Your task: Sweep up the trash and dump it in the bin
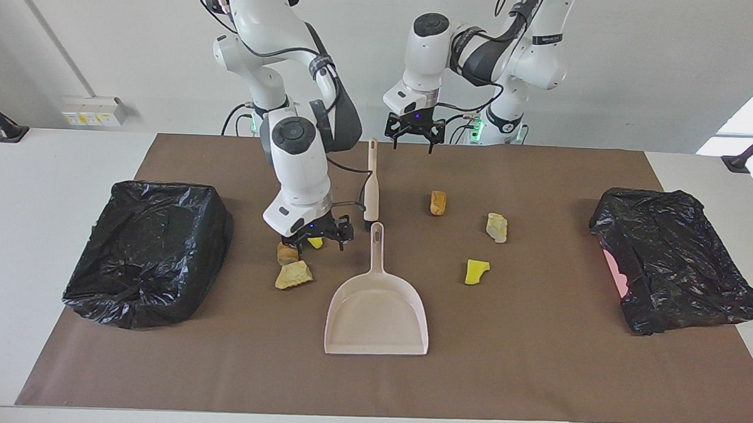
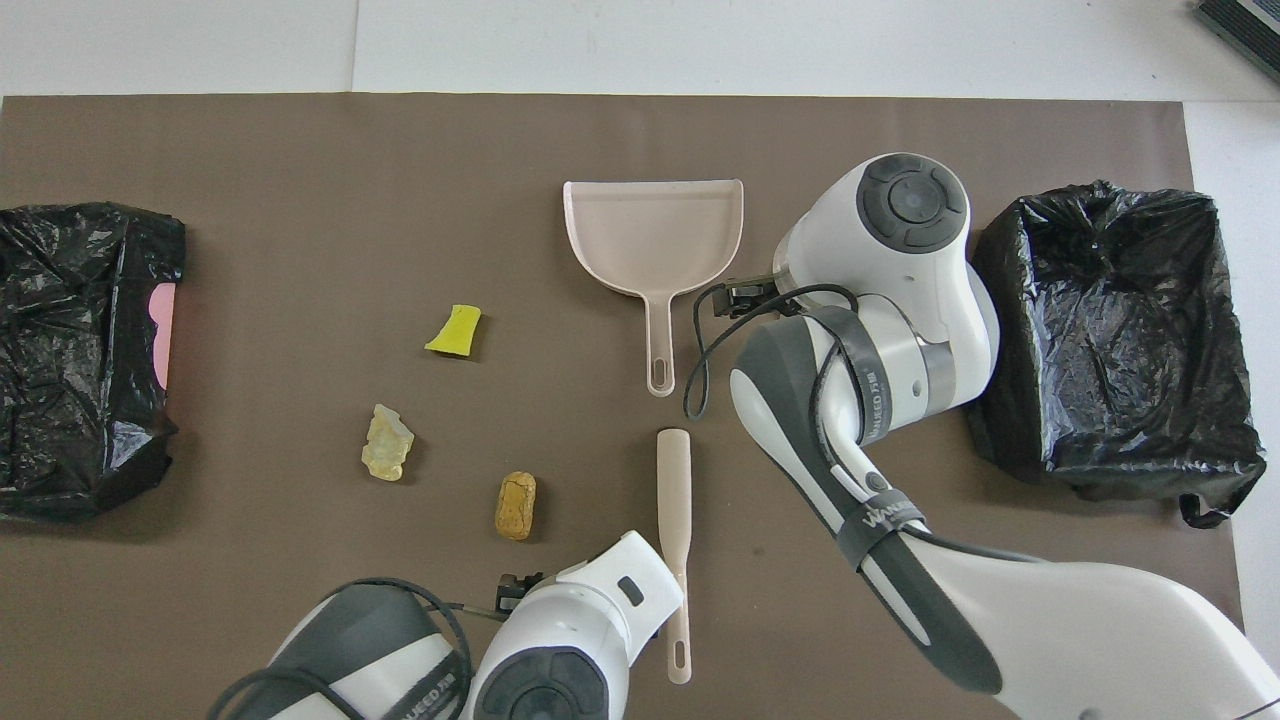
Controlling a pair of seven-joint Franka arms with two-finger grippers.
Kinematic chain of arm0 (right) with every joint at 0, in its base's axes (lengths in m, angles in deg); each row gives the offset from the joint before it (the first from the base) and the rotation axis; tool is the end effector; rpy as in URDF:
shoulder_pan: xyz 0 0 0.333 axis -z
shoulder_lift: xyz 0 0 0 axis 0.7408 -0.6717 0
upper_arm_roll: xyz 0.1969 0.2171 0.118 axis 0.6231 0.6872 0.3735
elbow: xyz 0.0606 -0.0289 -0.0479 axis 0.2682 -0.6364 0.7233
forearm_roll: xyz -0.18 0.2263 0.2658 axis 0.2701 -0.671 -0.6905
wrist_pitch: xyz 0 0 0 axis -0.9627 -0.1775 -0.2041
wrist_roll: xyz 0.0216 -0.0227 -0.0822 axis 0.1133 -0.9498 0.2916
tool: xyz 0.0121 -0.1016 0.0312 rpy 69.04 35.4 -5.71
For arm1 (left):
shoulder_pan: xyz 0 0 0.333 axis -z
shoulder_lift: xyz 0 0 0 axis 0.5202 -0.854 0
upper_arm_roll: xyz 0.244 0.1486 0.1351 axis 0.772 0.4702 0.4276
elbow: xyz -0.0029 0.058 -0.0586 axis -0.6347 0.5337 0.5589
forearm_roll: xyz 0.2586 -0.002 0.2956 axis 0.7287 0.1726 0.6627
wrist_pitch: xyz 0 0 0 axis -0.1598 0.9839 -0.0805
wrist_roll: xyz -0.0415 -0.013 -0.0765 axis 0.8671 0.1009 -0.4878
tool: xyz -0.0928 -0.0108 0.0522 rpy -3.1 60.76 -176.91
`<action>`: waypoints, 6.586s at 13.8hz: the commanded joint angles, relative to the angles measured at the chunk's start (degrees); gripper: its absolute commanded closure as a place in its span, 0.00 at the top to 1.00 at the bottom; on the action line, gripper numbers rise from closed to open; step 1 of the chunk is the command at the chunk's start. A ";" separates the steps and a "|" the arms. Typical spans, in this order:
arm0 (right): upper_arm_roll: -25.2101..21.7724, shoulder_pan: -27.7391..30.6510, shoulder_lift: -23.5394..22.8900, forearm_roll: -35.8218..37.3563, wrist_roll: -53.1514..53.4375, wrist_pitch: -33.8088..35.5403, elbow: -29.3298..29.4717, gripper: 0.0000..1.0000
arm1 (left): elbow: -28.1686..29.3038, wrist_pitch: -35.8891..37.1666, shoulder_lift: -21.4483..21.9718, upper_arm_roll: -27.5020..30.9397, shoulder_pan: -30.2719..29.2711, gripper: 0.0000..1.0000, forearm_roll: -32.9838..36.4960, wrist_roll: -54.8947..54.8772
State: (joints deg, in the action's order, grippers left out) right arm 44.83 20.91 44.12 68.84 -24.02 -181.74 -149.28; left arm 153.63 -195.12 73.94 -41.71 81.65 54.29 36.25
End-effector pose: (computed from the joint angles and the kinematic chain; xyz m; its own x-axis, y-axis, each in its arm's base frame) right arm 0.6297 0.2487 0.3888 0.9978 0.0476 0.0458 0.0491 -0.9982 -0.0336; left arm 0.2891 -0.3962 0.4179 0.9831 -0.1807 0.0277 -0.1812 -0.9833 0.0156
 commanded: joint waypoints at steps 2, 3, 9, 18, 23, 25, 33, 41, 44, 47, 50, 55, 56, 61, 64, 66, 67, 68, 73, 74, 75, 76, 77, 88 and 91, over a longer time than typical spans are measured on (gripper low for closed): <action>-0.01 -2.02 -6.20 -0.88 5.32 0.38 7.61 1.00 | -0.40 -7.39 -5.73 1.15 5.58 1.00 -0.29 7.67; -0.10 -3.33 -6.64 -0.79 6.37 -0.06 7.61 1.00 | -0.66 -9.59 -7.57 1.23 6.29 1.00 -0.20 9.70; -0.10 -6.77 -8.57 -0.88 9.37 -1.65 8.41 1.00 | -2.86 -11.29 -12.68 1.15 7.70 1.00 -0.20 9.98; 0.25 -6.77 -8.13 -2.20 8.58 -2.71 7.17 0.41 | -3.39 -9.89 -12.51 1.15 7.61 0.26 -0.29 9.89; 0.25 -5.64 -8.05 -4.57 7.97 -0.69 7.79 0.00 | -3.47 -4.63 -10.33 1.32 7.00 0.00 -0.29 9.37; 0.95 -3.97 -7.70 -5.97 -1.21 -0.68 7.79 0.00 | -3.56 2.39 -6.99 1.67 6.13 0.00 -0.20 9.37; 0.78 0.52 0.82 -8.09 -23.91 7.38 6.56 0.00 | -3.56 19.20 0.57 2.03 -4.32 0.00 0.33 9.72; 0.87 2.46 9.96 -3.27 -52.57 16.63 -1.42 0.00 | -1.63 22.99 2.17 2.03 -7.31 0.00 0.15 24.47; 0.96 -2.02 13.74 -0.63 -53.82 15.49 -7.49 0.00 | 0.12 23.16 2.25 2.03 -13.11 0.00 0.24 24.31; 0.96 -3.17 17.52 2.28 -61.35 14.18 -14.34 0.00 | 2.49 22.12 2.95 2.03 -17.86 0.00 0.33 23.96; 1.04 -4.04 19.20 5.26 -62.88 11.45 -19.00 0.00 | 7.49 20.80 6.02 1.94 -21.21 0.00 0.42 20.02; 1.04 -6.16 18.15 5.80 -62.88 4.33 -21.65 0.00 | 10.68 14.48 7.44 1.59 -17.80 0.00 -0.11 17.81; 1.04 -7.64 17.01 5.80 -62.70 3.46 -21.74 0.00 | 10.67 13.07 7.35 1.59 -16.83 0.00 -0.72 16.76; 1.04 -9.58 14.38 7.02 -62.18 1.08 -21.65 0.00 | 10.67 4.20 5.77 1.59 -12.69 0.00 -7.73 7.20; 1.04 -10.82 13.14 7.29 -61.12 -0.77 -21.65 0.00 | 9.71 6.62 5.24 1.68 -12.78 0.00 -9.69 3.65; 1.04 -10.82 13.14 7.56 -61.12 -0.77 -21.65 0.00 | 7.17 17.85 5.42 1.68 -12.69 0.00 -9.69 4.97; 1.04 -10.82 13.14 7.56 -61.12 -0.77 -21.65 0.00 | 7.42 18.76 5.94 1.33 -12.60 0.00 -9.87 7.41; 1.04 -10.82 13.14 7.56 -61.12 -0.77 -21.65 0.00 | 7.68 17.12 6.03 1.24 -11.38 0.00 -10.22 13.44; 1.04 -10.82 13.14 7.56 -61.12 -0.77 -21.65 0.00 | 8.74 5.34 3.84 1.32 -4.26 0.00 -15.84 30.63; 1.04 -10.82 13.14 7.56 -61.12 -0.77 -21.65 0.00 | 8.74 3.15 2.70 1.32 -4.16 0.00 -16.37 30.90; 1.04 -10.82 13.14 7.56 -61.12 -0.77 -21.65 0.00 | 8.65 0.08 2.00 1.41 -4.51 0.00 -17.07 30.64; 1.04 -10.82 13.14 7.56 -61.12 -0.77 -21.65 0.00 | 8.65 -3.78 1.12 1.41 -4.86 0.00 -17.07 29.50; 1.04 -10.82 13.14 7.56 -61.12 -0.77 -21.65 0.00 | 8.13 -6.95 0.15 1.50 -4.87 0.00 -17.07 26.88; 1.04 -10.82 13.14 7.56 -61.03 -0.77 -21.65 0.00 | 0.76 10.56 1.72 2.38 -13.63 0.00 -16.29 -22.17; 1.04 -10.82 13.14 7.56 -60.77 -0.77 -21.65 0.00 | -0.05 12.62 3.39 2.38 -19.70 0.00 -8.51 -23.15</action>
State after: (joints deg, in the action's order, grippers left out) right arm 45.80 10.26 57.26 75.01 -85.84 -181.74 -170.58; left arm 154.11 -184.45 75.96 -38.92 64.90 41.04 13.96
